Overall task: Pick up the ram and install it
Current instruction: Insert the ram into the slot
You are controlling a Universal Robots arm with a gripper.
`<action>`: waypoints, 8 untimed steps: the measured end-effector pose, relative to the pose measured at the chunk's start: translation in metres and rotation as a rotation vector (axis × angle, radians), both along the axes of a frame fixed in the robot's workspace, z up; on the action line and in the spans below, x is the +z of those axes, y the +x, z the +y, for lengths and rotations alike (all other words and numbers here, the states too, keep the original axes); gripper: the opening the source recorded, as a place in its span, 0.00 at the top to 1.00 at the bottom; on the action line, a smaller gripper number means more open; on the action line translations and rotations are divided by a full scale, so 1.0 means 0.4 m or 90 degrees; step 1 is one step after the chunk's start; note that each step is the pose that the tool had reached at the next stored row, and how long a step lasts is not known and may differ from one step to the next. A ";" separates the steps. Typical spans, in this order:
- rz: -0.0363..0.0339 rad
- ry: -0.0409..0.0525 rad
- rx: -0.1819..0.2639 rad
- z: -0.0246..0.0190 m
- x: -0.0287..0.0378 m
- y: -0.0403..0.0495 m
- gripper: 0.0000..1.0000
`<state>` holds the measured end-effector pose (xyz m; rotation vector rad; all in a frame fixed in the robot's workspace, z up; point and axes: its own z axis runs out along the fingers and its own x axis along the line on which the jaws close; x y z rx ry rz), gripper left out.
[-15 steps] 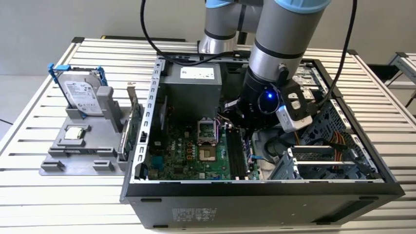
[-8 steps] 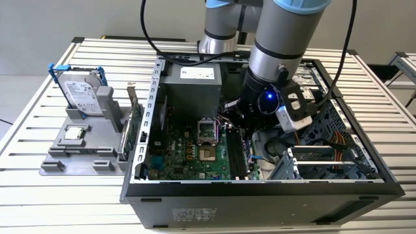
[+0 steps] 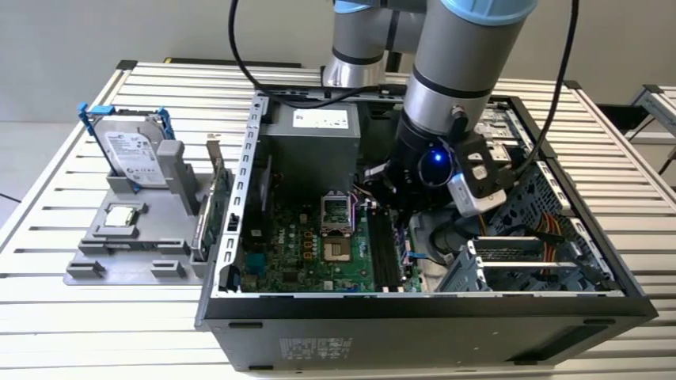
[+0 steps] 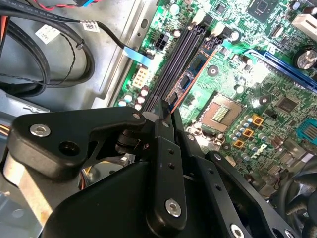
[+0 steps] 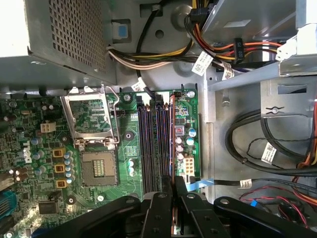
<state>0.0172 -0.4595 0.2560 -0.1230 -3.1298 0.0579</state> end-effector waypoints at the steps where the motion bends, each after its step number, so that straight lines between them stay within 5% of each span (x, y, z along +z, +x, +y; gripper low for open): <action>1: 0.0000 0.0001 0.000 0.000 -0.001 0.000 1.00; 8: 0.0000 0.0000 0.000 0.000 -0.006 0.000 1.00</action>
